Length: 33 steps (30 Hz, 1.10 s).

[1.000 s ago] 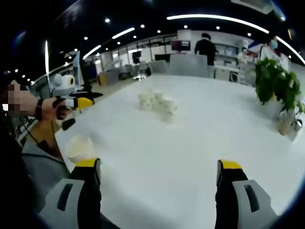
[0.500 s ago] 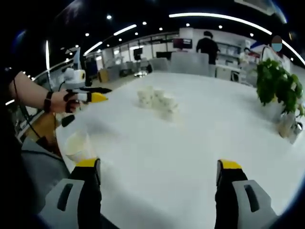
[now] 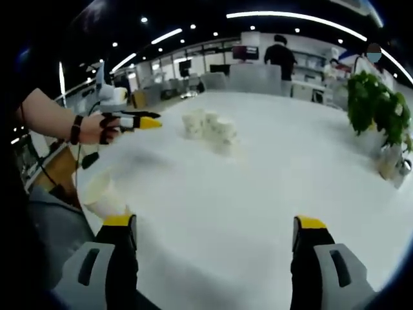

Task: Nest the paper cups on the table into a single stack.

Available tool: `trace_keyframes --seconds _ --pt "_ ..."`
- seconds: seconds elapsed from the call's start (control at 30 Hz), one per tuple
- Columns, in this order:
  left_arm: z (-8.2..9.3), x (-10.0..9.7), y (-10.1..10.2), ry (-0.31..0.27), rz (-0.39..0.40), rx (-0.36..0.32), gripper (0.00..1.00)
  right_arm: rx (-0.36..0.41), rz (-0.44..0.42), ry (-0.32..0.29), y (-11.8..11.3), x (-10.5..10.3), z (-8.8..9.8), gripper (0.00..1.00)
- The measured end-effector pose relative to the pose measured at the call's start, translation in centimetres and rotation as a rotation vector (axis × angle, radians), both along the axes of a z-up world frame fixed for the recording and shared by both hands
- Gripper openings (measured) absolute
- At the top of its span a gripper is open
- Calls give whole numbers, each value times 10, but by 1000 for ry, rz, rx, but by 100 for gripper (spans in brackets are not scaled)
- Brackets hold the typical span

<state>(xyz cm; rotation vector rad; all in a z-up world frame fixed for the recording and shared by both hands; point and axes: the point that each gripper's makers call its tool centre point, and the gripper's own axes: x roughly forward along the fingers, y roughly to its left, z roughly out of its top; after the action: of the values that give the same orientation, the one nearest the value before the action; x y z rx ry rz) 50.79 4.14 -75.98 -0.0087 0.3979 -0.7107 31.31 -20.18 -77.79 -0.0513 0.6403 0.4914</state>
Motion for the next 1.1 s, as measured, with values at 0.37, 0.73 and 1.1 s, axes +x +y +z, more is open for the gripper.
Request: trace_keyframes --seconds 0.37,0.73,1.1 --pt "-8 25 -14 -10 -3 16 99 9 -13 12 -1 -2 -4 97" --pt "-10 52 -22 -35 15 16 99 13 -33 12 -5 0 -6 95" --pt "-24 63 -29 -39 20 41 98 29 -63 20 -11 -1 -10 91"
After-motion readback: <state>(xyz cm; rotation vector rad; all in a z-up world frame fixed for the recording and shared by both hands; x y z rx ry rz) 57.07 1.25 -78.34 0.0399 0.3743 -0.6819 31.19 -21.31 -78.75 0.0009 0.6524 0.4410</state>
